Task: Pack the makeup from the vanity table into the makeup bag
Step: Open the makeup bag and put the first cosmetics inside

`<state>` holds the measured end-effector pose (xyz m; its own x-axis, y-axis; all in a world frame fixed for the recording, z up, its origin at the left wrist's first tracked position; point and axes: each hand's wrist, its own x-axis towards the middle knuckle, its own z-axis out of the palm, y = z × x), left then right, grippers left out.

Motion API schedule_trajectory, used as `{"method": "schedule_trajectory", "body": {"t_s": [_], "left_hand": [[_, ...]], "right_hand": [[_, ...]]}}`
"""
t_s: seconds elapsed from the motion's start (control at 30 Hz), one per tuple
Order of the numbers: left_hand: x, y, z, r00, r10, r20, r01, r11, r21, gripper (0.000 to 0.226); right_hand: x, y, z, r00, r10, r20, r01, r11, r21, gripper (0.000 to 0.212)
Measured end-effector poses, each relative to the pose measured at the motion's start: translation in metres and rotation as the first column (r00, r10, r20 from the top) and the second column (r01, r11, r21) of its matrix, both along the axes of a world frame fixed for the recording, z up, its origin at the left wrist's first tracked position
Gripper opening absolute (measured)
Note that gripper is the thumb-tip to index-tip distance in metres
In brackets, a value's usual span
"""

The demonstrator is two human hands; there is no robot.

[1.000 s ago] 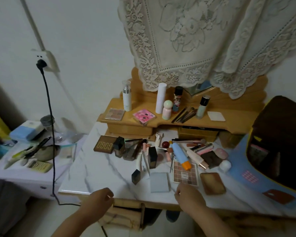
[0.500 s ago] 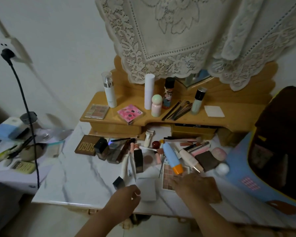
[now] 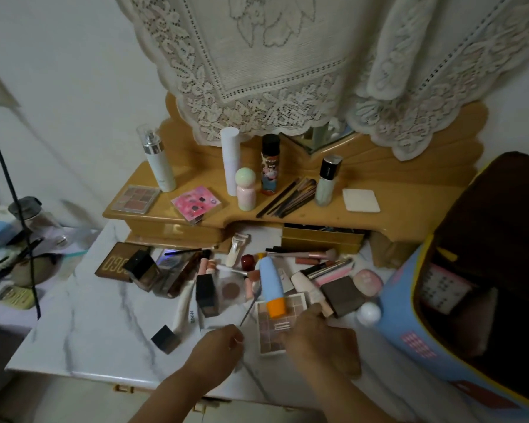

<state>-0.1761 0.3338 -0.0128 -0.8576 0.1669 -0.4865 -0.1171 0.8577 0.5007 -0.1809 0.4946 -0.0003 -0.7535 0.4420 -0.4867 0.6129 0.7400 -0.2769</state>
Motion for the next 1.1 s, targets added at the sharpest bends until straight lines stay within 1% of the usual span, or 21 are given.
{"method": "schedule_trajectory", "body": {"t_s": [0.07, 0.1, 0.13, 0.2, 0.3, 0.37, 0.43, 0.5, 0.57, 0.6, 0.67, 0.83, 0.9, 0.97, 1.03, 1.1], "left_hand": [[-0.003, 0.011, -0.003, 1.000, 0.009, 0.013, -0.010, 1.000, 0.020, 0.015], [-0.004, 0.016, -0.004, 1.000, 0.016, 0.011, -0.016, 0.999, 0.028, 0.016], [-0.004, 0.020, -0.005, 1.000, 0.016, 0.004, -0.016, 1.000, 0.026, 0.018], [-0.006, 0.029, -0.005, 1.000, -0.013, -0.023, 0.013, 1.000, 0.010, 0.022], [-0.014, 0.039, -0.005, 0.998, -0.042, -0.044, 0.044, 0.998, 0.034, 0.026], [-0.025, 0.046, -0.003, 0.997, -0.066, -0.051, 0.068, 0.997, 0.031, 0.026], [-0.037, 0.053, 0.000, 0.989, -0.125, -0.078, 0.126, 0.992, 0.013, 0.027], [-0.050, 0.060, 0.007, 0.980, -0.177, -0.091, 0.179, 0.984, 0.007, 0.027], [-0.064, 0.068, 0.015, 0.968, -0.227, -0.110, 0.234, 0.971, 0.055, 0.021], [-0.070, 0.074, 0.021, 0.963, -0.245, -0.116, 0.256, 0.962, 0.094, 0.021], [-0.083, 0.088, 0.027, 0.943, -0.287, -0.167, 0.311, 0.940, 0.140, 0.021], [-0.091, 0.131, 0.042, 0.911, -0.331, -0.245, 0.385, 0.896, 0.220, 0.025], [-0.090, 0.147, 0.046, 0.898, -0.366, -0.246, 0.422, 0.873, 0.243, 0.025], [-0.088, 0.161, 0.050, 0.883, -0.409, -0.228, 0.460, 0.850, 0.257, 0.024], [-0.088, 0.174, 0.056, 0.864, -0.435, -0.253, 0.493, 0.831, 0.258, 0.024], [-0.088, 0.186, 0.062, 0.860, -0.427, -0.280, 0.499, 0.821, 0.278, 0.023]], "right_hand": [[0.002, 0.012, -0.002, 0.992, -0.081, -0.095, 0.067, 0.987, -0.146, 0.043], [0.002, 0.017, -0.003, 0.992, -0.076, -0.100, 0.055, 0.978, -0.199, 0.043], [0.001, 0.021, -0.002, 0.996, -0.029, -0.087, 0.009, 0.976, -0.220, 0.044], [0.000, 0.030, -0.001, 0.996, -0.002, -0.093, -0.020, 0.970, -0.241, 0.039], [-0.003, 0.039, 0.000, 0.989, -0.058, -0.133, 0.017, 0.958, -0.288, 0.021], [-0.007, 0.042, 0.003, 0.983, -0.105, -0.154, 0.049, 0.942, -0.331, 0.016], [-0.010, 0.044, 0.014, 0.969, -0.138, -0.206, 0.063, 0.940, -0.334, 0.018], [-0.011, 0.051, 0.024, 0.952, -0.141, -0.273, 0.052, 0.950, -0.309, 0.024], [-0.008, 0.060, 0.037, 0.931, -0.132, -0.339, 0.044, 0.966, -0.255, 0.025], [-0.007, 0.065, 0.045, 0.916, -0.152, -0.371, 0.052, 0.963, -0.266, 0.024], [-0.003, 0.077, 0.061, 0.875, -0.207, -0.438, 0.069, 0.948, -0.311, 0.025], [0.017, 0.117, 0.121, 0.753, -0.280, -0.595, 0.081, 0.938, -0.338, 0.027], [0.026, 0.136, 0.144, 0.684, -0.297, -0.666, 0.118, 0.946, -0.301, 0.025], [0.030, 0.158, 0.159, 0.641, -0.252, -0.725, 0.168, 0.968, -0.188, 0.021], [0.030, 0.180, 0.163, 0.652, -0.195, -0.733, 0.229, 0.972, -0.056, 0.021], [0.024, 0.202, 0.157, 0.722, -0.146, -0.676, 0.252, 0.966, 0.061, 0.022]]}}
